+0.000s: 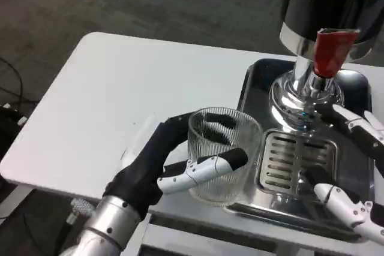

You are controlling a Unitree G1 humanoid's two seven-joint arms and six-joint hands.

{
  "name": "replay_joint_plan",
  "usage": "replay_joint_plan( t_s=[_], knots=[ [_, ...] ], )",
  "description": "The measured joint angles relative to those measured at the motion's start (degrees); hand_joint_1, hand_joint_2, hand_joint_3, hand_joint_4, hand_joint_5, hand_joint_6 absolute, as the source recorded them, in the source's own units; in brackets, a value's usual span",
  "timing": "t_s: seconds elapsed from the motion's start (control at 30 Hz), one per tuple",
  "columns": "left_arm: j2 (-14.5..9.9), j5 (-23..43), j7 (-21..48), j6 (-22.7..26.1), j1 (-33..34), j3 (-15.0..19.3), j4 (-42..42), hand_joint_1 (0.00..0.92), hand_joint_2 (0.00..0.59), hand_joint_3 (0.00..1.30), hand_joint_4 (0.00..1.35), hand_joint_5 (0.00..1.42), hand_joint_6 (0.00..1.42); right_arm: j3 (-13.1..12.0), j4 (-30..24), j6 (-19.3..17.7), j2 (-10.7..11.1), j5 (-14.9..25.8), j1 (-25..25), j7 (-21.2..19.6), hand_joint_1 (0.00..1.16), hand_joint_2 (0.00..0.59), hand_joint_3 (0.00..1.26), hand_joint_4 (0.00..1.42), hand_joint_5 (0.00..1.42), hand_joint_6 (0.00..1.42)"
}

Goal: Grasp the cup under the faucet to collect the drink, then remove the cup.

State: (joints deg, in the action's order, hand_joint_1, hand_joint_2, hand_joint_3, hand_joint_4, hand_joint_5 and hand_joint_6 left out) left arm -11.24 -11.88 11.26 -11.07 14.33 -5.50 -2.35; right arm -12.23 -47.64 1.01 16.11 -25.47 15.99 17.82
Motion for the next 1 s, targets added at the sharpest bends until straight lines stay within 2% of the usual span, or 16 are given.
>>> replay_joint_plan(
  t_s=[0.5,1.0],
  knots=[
    [0.4,-6.6,-5.4,-3.1,4.4,-2.0,4.3,0.355,0.237,0.55,0.64,0.49,0.25,1.0,0.1,0.2,-0.1,0.3,0.2,-1.1,0.36,0.387,0.13,0.16,0.05,0.01],
    [1.5,-11.5,-11.0,-6.8,7.5,-4.7,11.6,0.267,0.258,0.55,0.64,0.47,0.25,-1.0,0.6,0.2,-0.1,2.7,1.6,-2.8,0.35,0.398,0.14,0.16,0.06,0.03]
  ],
)
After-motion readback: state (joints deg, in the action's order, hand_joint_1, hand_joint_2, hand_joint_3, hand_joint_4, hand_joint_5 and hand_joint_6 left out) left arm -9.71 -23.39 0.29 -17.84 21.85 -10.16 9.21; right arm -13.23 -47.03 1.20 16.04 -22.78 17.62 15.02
